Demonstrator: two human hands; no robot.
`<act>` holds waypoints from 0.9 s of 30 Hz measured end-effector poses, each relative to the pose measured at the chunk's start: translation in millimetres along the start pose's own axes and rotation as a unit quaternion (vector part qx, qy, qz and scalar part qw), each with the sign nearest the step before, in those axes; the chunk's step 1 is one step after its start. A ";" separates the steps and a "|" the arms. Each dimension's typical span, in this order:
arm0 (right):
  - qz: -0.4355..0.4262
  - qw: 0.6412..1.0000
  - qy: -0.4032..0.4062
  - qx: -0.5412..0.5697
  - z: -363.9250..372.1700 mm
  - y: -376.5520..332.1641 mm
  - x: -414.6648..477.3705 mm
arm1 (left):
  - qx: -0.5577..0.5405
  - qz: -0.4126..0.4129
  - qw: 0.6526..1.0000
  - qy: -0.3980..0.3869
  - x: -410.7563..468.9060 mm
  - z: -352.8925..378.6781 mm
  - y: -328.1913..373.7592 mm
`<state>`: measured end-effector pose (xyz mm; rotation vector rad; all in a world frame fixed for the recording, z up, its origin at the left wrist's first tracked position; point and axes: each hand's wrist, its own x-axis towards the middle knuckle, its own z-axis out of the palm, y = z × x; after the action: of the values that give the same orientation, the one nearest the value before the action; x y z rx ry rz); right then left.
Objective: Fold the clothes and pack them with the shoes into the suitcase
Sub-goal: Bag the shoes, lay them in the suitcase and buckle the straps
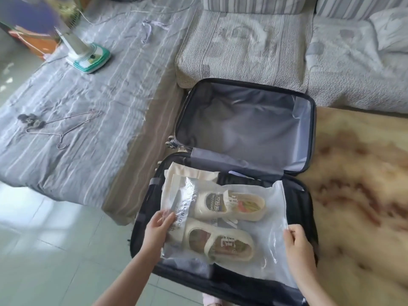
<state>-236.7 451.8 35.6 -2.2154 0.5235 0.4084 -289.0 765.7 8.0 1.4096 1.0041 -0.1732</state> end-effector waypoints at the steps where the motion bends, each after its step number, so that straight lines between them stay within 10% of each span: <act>1: -0.003 1.000 0.011 -0.011 1.8 2.8 -1.5 | 0.020 -0.002 1.000 0.004 1.3 -0.3 -2.6; 16: -0.169 0.968 0.044 -0.181 19.2 55.4 -29.0 | 0.263 0.104 0.959 0.038 -2.6 -5.9 -27.5; 27: -0.292 0.870 -0.107 -0.383 57.6 29.6 -11.7 | 0.607 0.323 0.703 -0.180 3.7 29.4 -23.9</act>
<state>-268.1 481.6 -13.9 -2.8642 -0.5386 0.5862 -288.2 736.6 -16.5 2.6991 -0.1465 -0.6331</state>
